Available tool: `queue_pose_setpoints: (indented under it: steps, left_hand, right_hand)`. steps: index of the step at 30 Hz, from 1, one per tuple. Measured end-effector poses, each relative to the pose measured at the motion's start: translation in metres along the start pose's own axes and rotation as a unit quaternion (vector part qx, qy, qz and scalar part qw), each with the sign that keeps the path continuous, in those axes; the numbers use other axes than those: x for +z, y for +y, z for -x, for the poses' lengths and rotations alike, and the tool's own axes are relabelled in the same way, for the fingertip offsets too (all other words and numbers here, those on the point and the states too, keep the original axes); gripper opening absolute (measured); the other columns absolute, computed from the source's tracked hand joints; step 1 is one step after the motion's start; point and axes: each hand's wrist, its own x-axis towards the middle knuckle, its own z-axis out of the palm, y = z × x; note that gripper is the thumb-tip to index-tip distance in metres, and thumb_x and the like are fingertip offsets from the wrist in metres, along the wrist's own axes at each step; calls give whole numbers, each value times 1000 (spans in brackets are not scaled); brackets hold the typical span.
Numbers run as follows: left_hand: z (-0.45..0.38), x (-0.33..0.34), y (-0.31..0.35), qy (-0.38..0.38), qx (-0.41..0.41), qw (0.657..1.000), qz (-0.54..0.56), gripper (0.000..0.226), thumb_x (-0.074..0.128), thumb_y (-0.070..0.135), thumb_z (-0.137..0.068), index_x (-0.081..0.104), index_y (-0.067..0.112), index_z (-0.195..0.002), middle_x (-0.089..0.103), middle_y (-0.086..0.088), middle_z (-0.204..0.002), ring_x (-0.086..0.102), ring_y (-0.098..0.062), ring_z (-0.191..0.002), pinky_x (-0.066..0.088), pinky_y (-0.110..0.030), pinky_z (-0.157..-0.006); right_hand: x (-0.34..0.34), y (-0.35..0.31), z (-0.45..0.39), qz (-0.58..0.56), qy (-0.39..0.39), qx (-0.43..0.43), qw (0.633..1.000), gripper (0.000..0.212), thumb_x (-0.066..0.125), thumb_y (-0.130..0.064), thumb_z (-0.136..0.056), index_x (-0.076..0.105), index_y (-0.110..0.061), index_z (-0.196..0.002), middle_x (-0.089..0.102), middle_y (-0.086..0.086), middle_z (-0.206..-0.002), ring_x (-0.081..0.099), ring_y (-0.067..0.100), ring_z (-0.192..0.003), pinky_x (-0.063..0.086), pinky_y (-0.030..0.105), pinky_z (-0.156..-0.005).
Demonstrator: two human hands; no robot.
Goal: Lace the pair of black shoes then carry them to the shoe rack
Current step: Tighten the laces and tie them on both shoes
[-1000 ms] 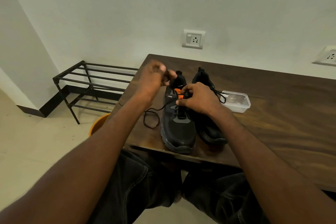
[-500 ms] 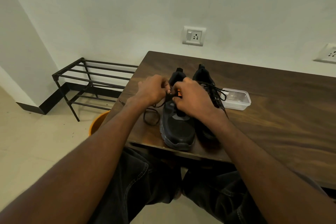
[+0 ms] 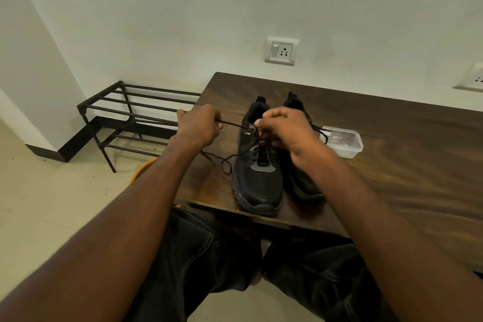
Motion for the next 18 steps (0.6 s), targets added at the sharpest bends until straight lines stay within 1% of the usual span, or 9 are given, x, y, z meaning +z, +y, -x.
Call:
queue_pose_setpoints:
  steps: [2,4,7,9,11,13,15,16,18]
  left_hand:
    - [1,-2,0,-15,3,1000,-5,13,67,26,-99,74,26,-110,71,-1,-108,61,-26,-114,29,-53,-110]
    - [4,-3,2,-41,7,999,-8,19,67,17,-97,72,26,-112,70,-1,-111,60,-25,-116,28,-53,-109]
    - [7,-5,10,-76,18,997,-18,44,65,10,-94,60,26,-134,64,-3,-131,53,-26,-130,28,-52,-110]
    - [9,-11,20,-54,47,995,62,44,64,14,-97,57,27,-139,60,1,-137,52,-21,-133,31,-51,-112]
    - [17,-23,38,-35,93,957,272,32,58,20,-104,59,22,-136,65,1,-132,60,-13,-126,46,-37,-109]
    - [30,-39,58,-59,127,879,456,31,50,26,-109,60,14,-135,73,-4,-118,69,-3,-106,54,-15,-86]
    - [39,-46,70,-86,150,846,505,30,53,26,-108,67,7,-126,76,-3,-97,71,-3,-84,53,-11,-74]
    - [39,-45,71,-83,159,858,481,25,57,24,-106,73,7,-116,75,0,-86,70,-6,-76,53,-14,-73]
    - [34,-38,63,-70,160,912,371,19,64,23,-102,79,13,-95,74,3,-76,67,-13,-71,55,-27,-76]
  right_hand:
    - [-19,-15,5,-147,3,14,989,14,72,-8,-91,68,-13,-104,69,1,-77,66,15,-70,53,30,-67]
    - [-39,-24,6,-230,21,-14,973,15,70,-7,-92,68,-12,-106,67,1,-76,60,13,-61,52,28,-58]
    - [-57,-31,11,-132,48,-77,987,19,68,-4,-94,72,-9,-111,72,6,-91,46,8,-51,39,23,-45]
    - [-60,-32,15,-28,37,-101,994,18,67,-6,-96,74,-12,-111,77,4,-95,44,5,-48,37,19,-44]
    - [-58,-31,18,68,-1,-113,991,16,68,-8,-97,75,-15,-110,79,3,-91,49,-1,-48,38,14,-45]
    - [-51,-31,21,119,-40,-123,984,14,68,-7,-98,74,-13,-110,79,6,-86,55,-3,-49,40,10,-46]
    - [-49,-31,20,126,-44,-131,982,13,69,-5,-98,72,-9,-110,77,8,-83,62,-4,-52,42,8,-49]
    - [-51,-30,18,132,-32,-139,981,12,71,-6,-97,72,-9,-108,77,7,-82,65,-3,-56,44,8,-52]
    - [-58,-26,11,149,15,-149,977,11,78,-13,-92,74,-14,-102,77,3,-81,71,3,-67,51,13,-62]
